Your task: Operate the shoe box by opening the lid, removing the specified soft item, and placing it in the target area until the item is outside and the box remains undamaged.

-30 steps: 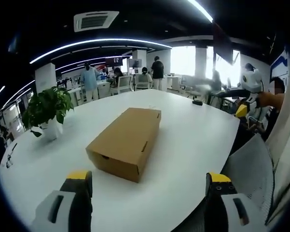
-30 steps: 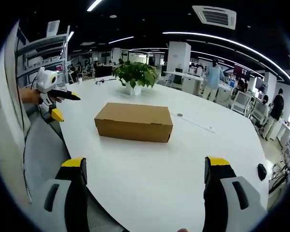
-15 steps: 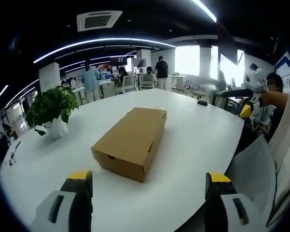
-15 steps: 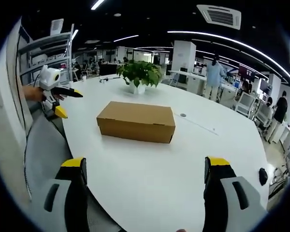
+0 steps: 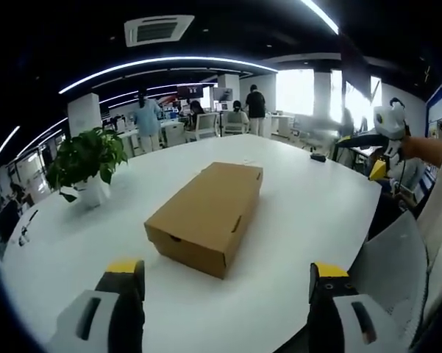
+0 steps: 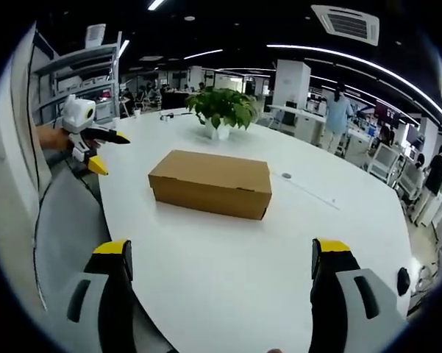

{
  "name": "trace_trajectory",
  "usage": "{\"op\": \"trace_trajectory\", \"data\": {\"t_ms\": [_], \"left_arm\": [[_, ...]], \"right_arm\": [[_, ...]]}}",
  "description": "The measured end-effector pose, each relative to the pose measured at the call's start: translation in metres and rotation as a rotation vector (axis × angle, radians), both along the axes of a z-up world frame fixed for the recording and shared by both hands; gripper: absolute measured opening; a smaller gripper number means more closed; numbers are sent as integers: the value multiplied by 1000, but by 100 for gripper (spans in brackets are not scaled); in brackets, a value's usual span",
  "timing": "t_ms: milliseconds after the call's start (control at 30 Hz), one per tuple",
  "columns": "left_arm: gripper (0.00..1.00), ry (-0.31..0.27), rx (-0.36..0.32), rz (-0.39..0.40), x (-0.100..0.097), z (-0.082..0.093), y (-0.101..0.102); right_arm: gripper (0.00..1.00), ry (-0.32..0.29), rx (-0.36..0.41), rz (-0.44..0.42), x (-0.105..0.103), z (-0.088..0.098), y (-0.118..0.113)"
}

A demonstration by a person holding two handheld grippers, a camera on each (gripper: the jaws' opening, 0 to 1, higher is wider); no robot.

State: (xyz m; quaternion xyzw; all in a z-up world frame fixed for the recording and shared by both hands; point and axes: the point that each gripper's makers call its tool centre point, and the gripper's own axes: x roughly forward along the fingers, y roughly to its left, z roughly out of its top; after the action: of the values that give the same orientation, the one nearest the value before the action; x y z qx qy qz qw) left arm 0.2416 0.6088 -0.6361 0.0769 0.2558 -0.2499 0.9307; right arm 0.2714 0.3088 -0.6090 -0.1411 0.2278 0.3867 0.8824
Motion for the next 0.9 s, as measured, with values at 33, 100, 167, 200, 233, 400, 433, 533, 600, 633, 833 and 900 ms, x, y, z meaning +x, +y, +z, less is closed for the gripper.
{"op": "trace_trajectory", "data": {"t_ms": [33, 100, 167, 200, 233, 400, 433, 533, 600, 633, 833, 900], "left_arm": [[94, 2, 0, 7, 0, -1, 1], [94, 4, 2, 18, 1, -2, 2], [94, 3, 2, 32, 2, -4, 3], [94, 4, 0, 36, 3, -4, 3], [94, 7, -2, 41, 3, -5, 3], [93, 9, 2, 58, 7, -11, 4], [93, 10, 0, 62, 7, -12, 5], [92, 11, 4, 76, 10, -14, 6], [91, 9, 8, 83, 12, -15, 6], [91, 9, 11, 88, 13, -15, 5], [86, 8, 13, 115, 20, -17, 2], [85, 9, 17, 120, 21, -19, 1]], "right_arm": [[96, 2, -4, 5, 2, -1, 0], [96, 3, -4, 14, 5, -2, 1], [96, 4, -3, 20, 8, -2, 2], [96, 2, -4, 27, 11, -2, 3], [96, -5, -4, 32, 12, -1, 4], [96, -9, 0, 52, 23, -2, 7], [96, -9, -1, 58, 25, -2, 8], [96, -19, 0, 73, 33, -1, 10], [96, -27, 8, 85, 39, -1, 12], [96, -31, 10, 92, 42, 0, 13], [96, -40, 10, 129, 60, -4, 18], [96, -40, 22, 138, 67, -6, 20]]}}
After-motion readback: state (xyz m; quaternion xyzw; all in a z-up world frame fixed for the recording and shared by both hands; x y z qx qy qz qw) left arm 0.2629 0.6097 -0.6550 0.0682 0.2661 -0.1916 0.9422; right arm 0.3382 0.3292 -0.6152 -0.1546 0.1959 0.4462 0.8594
